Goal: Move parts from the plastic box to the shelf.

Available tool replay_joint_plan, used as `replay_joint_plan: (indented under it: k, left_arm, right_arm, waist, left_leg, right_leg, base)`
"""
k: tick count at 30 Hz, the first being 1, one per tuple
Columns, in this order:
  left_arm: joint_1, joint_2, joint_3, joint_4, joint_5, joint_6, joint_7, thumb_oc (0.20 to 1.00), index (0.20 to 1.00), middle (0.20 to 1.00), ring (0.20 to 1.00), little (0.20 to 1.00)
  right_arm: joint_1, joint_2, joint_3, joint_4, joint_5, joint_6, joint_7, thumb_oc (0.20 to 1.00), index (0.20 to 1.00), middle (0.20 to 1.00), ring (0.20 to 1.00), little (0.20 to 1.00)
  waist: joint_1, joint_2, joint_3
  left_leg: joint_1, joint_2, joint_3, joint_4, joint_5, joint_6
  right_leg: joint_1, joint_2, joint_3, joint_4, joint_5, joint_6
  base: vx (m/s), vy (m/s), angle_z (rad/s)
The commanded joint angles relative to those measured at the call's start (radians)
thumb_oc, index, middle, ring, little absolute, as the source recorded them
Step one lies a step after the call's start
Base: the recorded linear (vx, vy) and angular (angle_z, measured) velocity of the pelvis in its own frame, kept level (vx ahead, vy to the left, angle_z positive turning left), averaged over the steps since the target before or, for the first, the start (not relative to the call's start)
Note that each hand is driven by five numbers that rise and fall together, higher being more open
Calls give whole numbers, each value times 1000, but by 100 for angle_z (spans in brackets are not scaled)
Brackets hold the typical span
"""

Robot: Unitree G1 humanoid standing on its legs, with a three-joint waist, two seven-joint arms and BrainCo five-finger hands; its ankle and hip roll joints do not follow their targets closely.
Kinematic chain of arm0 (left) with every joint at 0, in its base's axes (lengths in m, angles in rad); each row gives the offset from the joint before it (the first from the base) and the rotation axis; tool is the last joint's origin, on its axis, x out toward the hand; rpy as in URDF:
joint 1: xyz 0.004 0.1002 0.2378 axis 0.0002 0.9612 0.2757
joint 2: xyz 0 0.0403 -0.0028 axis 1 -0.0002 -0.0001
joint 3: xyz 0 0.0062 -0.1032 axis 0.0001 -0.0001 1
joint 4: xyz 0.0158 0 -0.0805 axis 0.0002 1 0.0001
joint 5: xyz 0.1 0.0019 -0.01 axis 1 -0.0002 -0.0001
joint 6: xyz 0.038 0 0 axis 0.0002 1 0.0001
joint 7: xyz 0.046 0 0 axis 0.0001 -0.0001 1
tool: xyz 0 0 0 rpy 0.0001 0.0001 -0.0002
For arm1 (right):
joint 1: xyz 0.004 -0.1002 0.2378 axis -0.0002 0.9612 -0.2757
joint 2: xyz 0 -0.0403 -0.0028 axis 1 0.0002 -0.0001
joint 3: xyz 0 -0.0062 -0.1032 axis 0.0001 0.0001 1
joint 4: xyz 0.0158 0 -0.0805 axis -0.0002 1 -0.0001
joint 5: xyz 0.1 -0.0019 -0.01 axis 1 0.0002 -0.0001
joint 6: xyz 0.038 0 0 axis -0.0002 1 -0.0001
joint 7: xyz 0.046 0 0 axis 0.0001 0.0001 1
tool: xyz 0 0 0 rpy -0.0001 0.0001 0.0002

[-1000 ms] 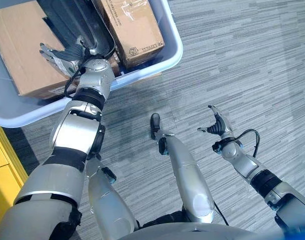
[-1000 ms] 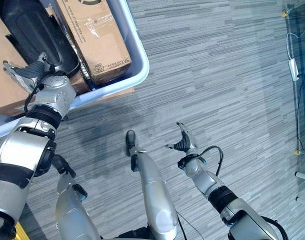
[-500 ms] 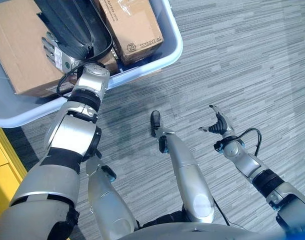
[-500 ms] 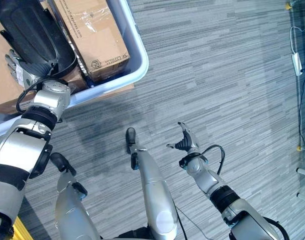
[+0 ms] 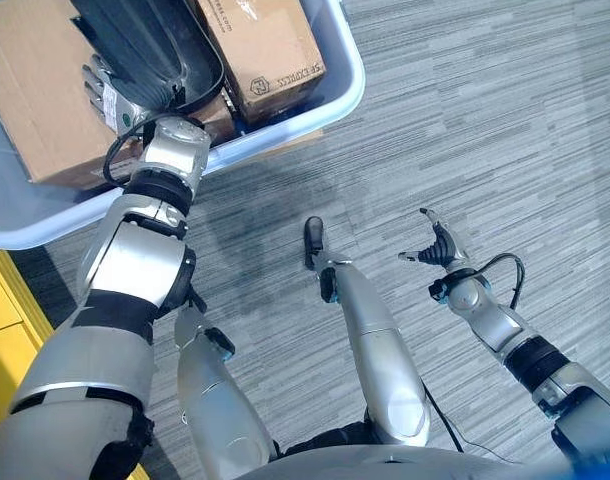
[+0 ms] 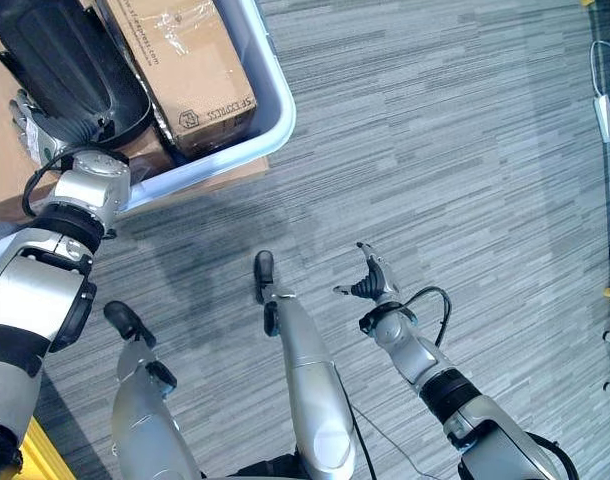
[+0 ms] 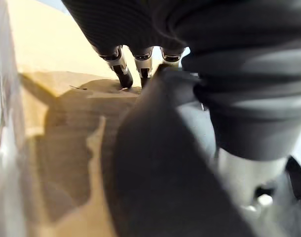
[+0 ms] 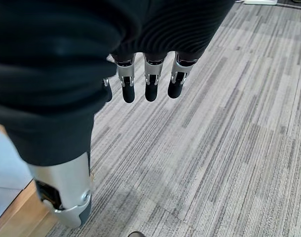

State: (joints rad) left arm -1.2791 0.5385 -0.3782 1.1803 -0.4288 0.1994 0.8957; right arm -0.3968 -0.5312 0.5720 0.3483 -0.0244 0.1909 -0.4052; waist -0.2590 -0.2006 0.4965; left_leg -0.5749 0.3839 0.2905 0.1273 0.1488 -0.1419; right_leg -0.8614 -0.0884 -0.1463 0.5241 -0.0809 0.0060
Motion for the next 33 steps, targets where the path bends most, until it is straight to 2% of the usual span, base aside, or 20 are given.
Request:
replay_joint_plan:
  k: [1,2,4,13,14,22,26,27,29,32,33]
  left_arm:
    - [152,-93,146,22,-302,-28,-228,539,539,539,539,539]
    - [156,-100,158,14,-321,-42,-217,382,382,382,382,382]
    - [160,-108,174,8,-354,-72,-215,200,200,200,200,200]
    - [154,-114,178,-29,-340,-56,-190,200,200,200,200,200]
    - [152,-110,177,-32,-353,-51,-175,200,200,200,200,200]
    - [162,-103,185,-30,-335,-53,-196,200,200,200,200,200]
    - [175,-101,191,-55,-272,-115,-179,200,200,200,200,200]
    - [178,-96,189,-70,-220,-126,-148,200,200,200,200,200]
    - [190,-82,187,-99,-153,-152,-144,200,200,200,200,200]
    - [230,-62,196,-167,-94,-206,-135,200,200,200,200,200]
    - [253,-52,206,-189,-69,-227,-126,200,200,200,200,200]
  right_arm:
    - [-3,-23,-30,-22,-26,3,-18,1000,1000,1000,1000,1000]
    - [-2,-22,-31,-26,-26,8,-21,1000,1000,1000,1000,1000]
    - [0,-20,-26,-24,-17,6,-31,1000,1000,1000,1000,1000]
    - [13,-24,-31,-39,-14,9,-27,1000,1000,1000,1000,1000]
    - [16,-27,-33,-51,-17,28,-28,1000,1000,1000,1000,1000]
    - [40,-37,-37,-50,-11,3,-24,1000,1000,1000,1000,1000]
    - [54,-40,-36,-52,-7,-18,-26,1000,1000,1000,1000,1000]
    - [63,-42,-37,-49,-8,-32,-29,1000,1000,1000,1000,1000]
    - [76,-41,-38,-49,-12,-47,-37,1000,1000,1000,1000,1000]
    - [108,-41,-47,-37,-27,-75,-52,1000,1000,1000,1000,1000]
    - [120,-41,-50,-27,-31,-93,-67,1000,1000,1000,1000,1000]
  waist:
    - [-47,-86,24]
    - [-46,-88,24]
    - [-44,-93,24]
    - [-47,-105,24]
    - [-50,-107,24]
    - [-52,-109,24]
    - [-50,-102,24]
    - [-48,-97,24]
    - [-42,-85,24]
    - [-25,-50,24]
    - [-15,-29,24]
  left_leg:
    - [-78,83,-92,253,-123,-69]
    - [-80,84,-94,253,-121,-70]
    - [-83,85,-96,252,-123,-71]
    - [-80,90,-93,246,-130,-70]
    - [-79,93,-93,249,-125,-73]
    - [-76,93,-90,244,-128,-72]
    - [-62,95,-84,242,-130,-70]
    - [-54,95,-82,243,-130,-69]
    - [-36,95,-78,243,-130,-67]
    - [10,94,-67,233,-126,-64]
    - [46,93,-55,220,-122,-64]
  right_leg:
    - [102,13,-4,-178,43,73]
    - [102,13,-5,-179,45,73]
    - [101,13,-9,-179,46,75]
    - [105,17,-14,-187,53,77]
    - [107,20,-14,-191,55,76]
    - [112,24,-15,-198,56,74]
    - [122,24,-13,-194,49,70]
    - [128,25,-12,-193,46,69]
    - [144,25,-8,-190,37,68]
    - [182,17,1,-183,17,66]
    - [209,11,4,-181,7,66]
  base:
    - [0,0,0]
    - [0,0,0]
    - [1,-54,2]
    - [-1,-20,0]
    - [0,0,0]
    - [0,0,0]
    - [-14,20,2]
    - [-13,38,1]
    - [-18,80,1]
    - [-30,131,3]
    - [-57,227,9]
